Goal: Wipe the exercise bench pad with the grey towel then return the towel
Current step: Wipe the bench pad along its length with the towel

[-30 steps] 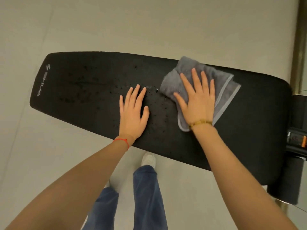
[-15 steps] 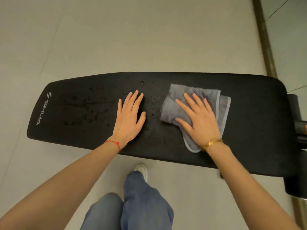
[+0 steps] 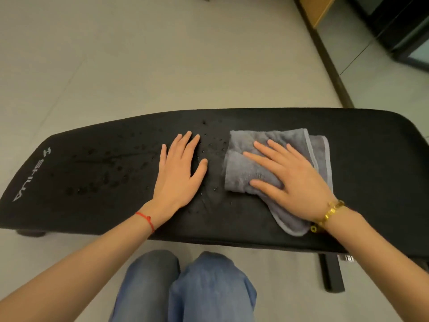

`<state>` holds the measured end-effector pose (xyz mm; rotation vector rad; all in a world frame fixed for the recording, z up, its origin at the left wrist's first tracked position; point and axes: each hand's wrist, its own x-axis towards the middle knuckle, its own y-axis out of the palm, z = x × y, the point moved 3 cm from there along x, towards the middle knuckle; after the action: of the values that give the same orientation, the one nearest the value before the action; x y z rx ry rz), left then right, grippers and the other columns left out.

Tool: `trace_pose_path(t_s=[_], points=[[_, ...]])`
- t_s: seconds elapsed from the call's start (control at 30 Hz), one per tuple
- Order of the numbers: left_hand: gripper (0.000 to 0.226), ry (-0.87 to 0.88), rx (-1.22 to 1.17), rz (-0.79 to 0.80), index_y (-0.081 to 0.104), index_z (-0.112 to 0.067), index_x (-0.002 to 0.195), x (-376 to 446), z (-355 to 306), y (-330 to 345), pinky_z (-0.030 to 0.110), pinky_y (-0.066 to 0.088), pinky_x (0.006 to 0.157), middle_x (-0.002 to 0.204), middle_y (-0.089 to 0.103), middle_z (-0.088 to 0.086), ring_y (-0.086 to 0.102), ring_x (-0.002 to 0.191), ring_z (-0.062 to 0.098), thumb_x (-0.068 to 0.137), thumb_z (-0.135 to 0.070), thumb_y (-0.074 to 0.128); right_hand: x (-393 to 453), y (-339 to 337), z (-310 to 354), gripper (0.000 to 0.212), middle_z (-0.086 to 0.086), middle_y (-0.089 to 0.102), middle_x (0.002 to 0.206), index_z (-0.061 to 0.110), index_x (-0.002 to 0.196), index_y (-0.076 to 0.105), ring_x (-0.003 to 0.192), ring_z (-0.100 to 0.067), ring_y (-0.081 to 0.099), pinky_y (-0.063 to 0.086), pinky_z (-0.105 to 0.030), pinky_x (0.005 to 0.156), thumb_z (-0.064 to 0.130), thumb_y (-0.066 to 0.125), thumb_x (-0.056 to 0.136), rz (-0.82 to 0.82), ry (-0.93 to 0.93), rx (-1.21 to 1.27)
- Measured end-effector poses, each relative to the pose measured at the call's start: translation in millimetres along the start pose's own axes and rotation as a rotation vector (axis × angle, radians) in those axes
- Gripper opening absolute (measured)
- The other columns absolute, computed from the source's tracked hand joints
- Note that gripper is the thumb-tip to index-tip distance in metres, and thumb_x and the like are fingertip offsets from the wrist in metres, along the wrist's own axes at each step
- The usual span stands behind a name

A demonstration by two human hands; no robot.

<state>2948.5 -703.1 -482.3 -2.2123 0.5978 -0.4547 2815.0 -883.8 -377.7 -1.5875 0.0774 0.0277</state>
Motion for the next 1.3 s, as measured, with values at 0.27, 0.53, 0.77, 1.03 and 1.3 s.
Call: trace_pose_path(t_s=[0.27, 0.53, 0.77, 1.03, 1.3], points=[[0.061, 0.028, 0.003, -0.024, 0.023, -0.026, 0.154, 2, 1, 3, 0.044, 0.001, 0.124, 0.163, 0.015, -0.006, 0.005, 0.152, 0.012, 0.099, -0.049, 0.032, 69, 8, -14, 0.061, 0.007, 0.020, 0.159, 0.040, 0.147, 0.026, 0.148, -0.018, 0.012, 0.002, -0.038, 0.119, 0.065, 0.032, 0.091, -0.046, 0.146, -0.006], [0.061, 0.030, 0.010, -0.020, 0.023, -0.024, 0.154, 1, 1, 3, 0.047, 0.002, 0.124, 0.163, 0.016, -0.002, 0.007, 0.152, 0.016, 0.099, -0.049, 0.031, -34, 1, 38, 0.062, 0.018, 0.015, 0.157, 0.050, 0.144, 0.023, 0.147, -0.006, 0.005, -0.002, -0.029, 0.119, 0.069, 0.029, 0.086, -0.016, 0.051, 0.066], [0.061, 0.024, -0.006, -0.021, 0.026, -0.023, 0.153, 0, -1, 0, 0.048, 0.003, 0.123, 0.162, 0.019, -0.002, 0.010, 0.151, 0.016, 0.099, -0.048, 0.034, 69, 12, -6, 0.059, 0.005, 0.020, 0.159, 0.038, 0.147, 0.028, 0.149, -0.020, 0.010, 0.001, -0.042, 0.120, 0.059, 0.037, 0.093, -0.045, 0.312, -0.006], [0.060, 0.034, -0.009, 0.022, 0.028, -0.021, 0.153, 5, 22, -16, 0.047, 0.004, 0.124, 0.161, 0.023, 0.000, 0.014, 0.151, 0.018, 0.099, -0.045, 0.038, -25, 10, 56, 0.064, 0.017, 0.021, 0.155, 0.044, 0.145, 0.029, 0.146, -0.007, 0.011, 0.002, -0.032, 0.119, 0.070, 0.028, 0.087, -0.090, 0.076, 0.038], [0.058, -0.024, -0.036, -0.048, 0.026, -0.023, 0.153, 3, 43, -13, 0.045, 0.005, 0.124, 0.162, 0.021, -0.001, 0.011, 0.151, 0.016, 0.100, -0.046, 0.032, 109, 10, -15, 0.062, 0.004, 0.024, 0.158, 0.033, 0.147, 0.030, 0.148, -0.022, 0.013, 0.005, -0.045, 0.120, 0.061, 0.036, 0.092, -0.068, 0.310, -0.025]])
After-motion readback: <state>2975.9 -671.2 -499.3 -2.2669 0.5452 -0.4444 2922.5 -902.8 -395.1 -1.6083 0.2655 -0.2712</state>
